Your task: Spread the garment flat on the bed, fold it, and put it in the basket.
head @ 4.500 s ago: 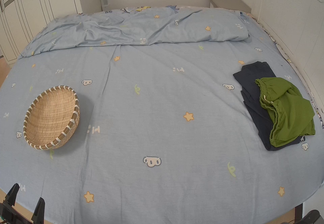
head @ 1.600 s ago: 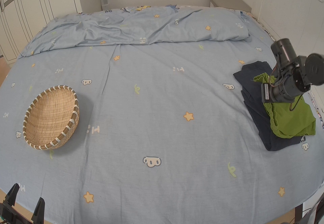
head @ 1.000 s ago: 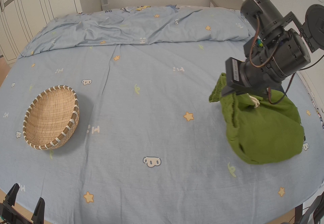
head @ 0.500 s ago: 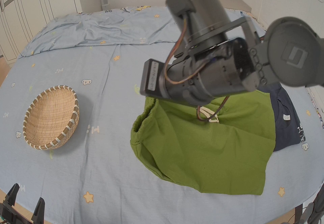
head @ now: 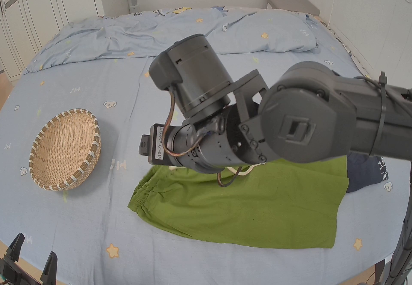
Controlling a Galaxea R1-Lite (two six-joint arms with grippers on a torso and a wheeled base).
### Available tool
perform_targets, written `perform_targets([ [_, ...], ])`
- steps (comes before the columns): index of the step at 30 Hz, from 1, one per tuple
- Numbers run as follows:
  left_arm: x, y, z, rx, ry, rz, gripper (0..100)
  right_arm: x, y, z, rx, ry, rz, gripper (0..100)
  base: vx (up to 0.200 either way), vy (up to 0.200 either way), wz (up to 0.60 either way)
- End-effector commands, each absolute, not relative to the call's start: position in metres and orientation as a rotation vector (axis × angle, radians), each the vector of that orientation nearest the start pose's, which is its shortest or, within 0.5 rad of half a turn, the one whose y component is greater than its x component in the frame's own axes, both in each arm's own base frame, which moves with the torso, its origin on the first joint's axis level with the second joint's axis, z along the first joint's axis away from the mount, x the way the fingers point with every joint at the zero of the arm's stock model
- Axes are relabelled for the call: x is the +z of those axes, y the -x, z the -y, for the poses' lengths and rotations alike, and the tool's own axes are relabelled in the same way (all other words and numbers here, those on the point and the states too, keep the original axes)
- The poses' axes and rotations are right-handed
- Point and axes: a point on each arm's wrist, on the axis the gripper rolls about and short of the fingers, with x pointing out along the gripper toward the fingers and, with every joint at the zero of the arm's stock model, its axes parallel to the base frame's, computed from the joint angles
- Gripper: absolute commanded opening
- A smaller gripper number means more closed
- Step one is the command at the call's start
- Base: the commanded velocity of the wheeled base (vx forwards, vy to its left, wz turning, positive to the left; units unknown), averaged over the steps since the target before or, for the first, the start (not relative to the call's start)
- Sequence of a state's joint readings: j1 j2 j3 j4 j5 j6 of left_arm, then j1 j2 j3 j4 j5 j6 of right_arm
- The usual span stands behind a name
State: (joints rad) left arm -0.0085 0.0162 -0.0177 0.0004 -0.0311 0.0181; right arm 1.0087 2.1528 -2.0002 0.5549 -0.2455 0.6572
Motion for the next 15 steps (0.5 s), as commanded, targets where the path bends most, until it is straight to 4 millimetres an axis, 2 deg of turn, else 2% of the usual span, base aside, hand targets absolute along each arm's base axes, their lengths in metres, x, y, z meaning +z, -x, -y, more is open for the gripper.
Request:
perform_targets([
  [1,0.076,0.022,0.000,-0.040,-0.018,-0.015,100,0.227,-0.231,-0.362,0.501,-0.171,-0.798,100,0.000,0.000,0.00],
  [5,0.079,0.022,0.000,-0.020,-0.021,0.003,100,0.231,-0.230,-0.359,0.503,-0.183,-0.804,100,0.000,0.000,0.00],
  [6,0.086,0.024,0.000,-0.011,-0.014,0.032,100,0.232,-0.229,-0.357,0.500,-0.182,-0.808,100,0.000,0.000,0.00],
  [7,0.113,0.032,0.000,-0.019,0.014,0.132,100,0.236,-0.230,-0.352,0.497,-0.186,-0.812,100,0.000,0.000,0.00],
  [9,0.160,0.050,-0.001,-0.043,0.091,0.251,100,0.262,-0.224,-0.331,0.520,-0.230,-0.798,100,0.000,0.000,0.00],
  [10,0.162,0.050,-0.001,-0.045,0.094,0.250,100,0.264,-0.224,-0.329,0.520,-0.233,-0.798,100,0.000,0.000,0.00],
  [11,0.182,0.042,0.000,-0.082,0.102,0.165,100,0.277,-0.221,-0.308,0.548,-0.271,-0.818,100,0.000,0.000,0.00],
  [13,0.195,0.026,0.002,-0.165,0.099,0.041,100,0.292,-0.215,-0.276,0.593,-0.318,-0.846,100,0.000,0.000,0.00],
  [14,0.195,0.025,0.002,-0.172,0.099,0.034,100,0.293,-0.214,-0.274,0.594,-0.321,-0.846,100,0.000,0.000,0.00],
  [15,0.198,0.010,0.005,-0.253,0.108,-0.047,100,0.304,-0.205,-0.242,0.617,-0.358,-0.855,100,0.000,0.000,0.00],
])
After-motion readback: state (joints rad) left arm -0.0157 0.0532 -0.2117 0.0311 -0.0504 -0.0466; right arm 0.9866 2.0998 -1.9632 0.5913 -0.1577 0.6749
